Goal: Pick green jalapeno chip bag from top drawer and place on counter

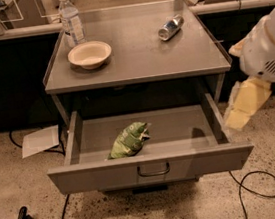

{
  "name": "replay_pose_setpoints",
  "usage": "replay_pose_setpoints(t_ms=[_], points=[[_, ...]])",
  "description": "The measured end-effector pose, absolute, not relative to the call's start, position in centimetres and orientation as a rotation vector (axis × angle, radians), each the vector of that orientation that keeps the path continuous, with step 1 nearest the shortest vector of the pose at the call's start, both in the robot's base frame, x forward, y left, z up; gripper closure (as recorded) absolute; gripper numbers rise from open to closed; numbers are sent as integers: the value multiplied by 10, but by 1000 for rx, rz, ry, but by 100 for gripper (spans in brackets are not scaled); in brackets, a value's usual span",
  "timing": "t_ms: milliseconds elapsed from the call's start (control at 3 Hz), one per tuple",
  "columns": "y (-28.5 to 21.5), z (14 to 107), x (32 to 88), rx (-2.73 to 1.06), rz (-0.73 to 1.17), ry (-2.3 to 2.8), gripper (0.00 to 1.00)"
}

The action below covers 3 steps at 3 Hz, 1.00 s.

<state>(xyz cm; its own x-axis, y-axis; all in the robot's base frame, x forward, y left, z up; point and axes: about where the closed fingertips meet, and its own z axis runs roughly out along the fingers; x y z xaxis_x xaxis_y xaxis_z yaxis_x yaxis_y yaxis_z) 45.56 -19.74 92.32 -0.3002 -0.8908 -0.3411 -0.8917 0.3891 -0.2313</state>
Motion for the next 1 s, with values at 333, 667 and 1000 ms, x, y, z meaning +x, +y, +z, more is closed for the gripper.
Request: replay_pose_setpoints(t_ms=[333, 667, 1000], points=[[-151, 874, 487, -1481, 111, 2197, 0], [-101, 838, 518, -1472, 201, 2140, 0], [-99, 838, 523, -1461, 195, 2128, 0]])
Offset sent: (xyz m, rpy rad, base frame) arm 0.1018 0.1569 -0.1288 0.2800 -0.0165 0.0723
